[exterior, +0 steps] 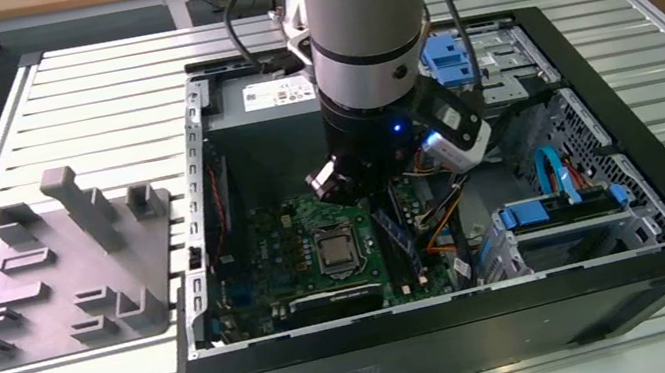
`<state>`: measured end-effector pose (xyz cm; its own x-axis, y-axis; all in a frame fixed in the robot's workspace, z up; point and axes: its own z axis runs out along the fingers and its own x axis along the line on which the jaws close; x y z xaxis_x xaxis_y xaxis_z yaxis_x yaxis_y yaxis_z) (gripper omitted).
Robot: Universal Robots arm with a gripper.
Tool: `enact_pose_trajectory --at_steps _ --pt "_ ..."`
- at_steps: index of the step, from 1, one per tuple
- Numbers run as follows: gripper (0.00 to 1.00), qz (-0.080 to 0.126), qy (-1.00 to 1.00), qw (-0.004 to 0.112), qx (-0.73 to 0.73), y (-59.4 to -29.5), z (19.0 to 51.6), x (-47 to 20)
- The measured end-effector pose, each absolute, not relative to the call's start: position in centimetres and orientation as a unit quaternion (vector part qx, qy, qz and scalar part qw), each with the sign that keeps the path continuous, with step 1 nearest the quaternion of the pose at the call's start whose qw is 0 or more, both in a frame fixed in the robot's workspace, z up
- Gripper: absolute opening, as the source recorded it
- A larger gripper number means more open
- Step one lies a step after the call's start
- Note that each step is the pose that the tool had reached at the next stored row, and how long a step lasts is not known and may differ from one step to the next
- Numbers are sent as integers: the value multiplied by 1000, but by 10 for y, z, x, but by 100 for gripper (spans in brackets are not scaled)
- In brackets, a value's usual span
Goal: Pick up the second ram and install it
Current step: 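Insert the second ram into the second slot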
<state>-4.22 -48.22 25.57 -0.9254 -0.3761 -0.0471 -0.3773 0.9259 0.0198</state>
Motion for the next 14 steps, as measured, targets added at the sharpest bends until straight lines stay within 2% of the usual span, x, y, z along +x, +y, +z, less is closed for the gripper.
enact_pose_trajectory --at_steps 14 --pt "14 14 985 22 -172 -482 256 -42"
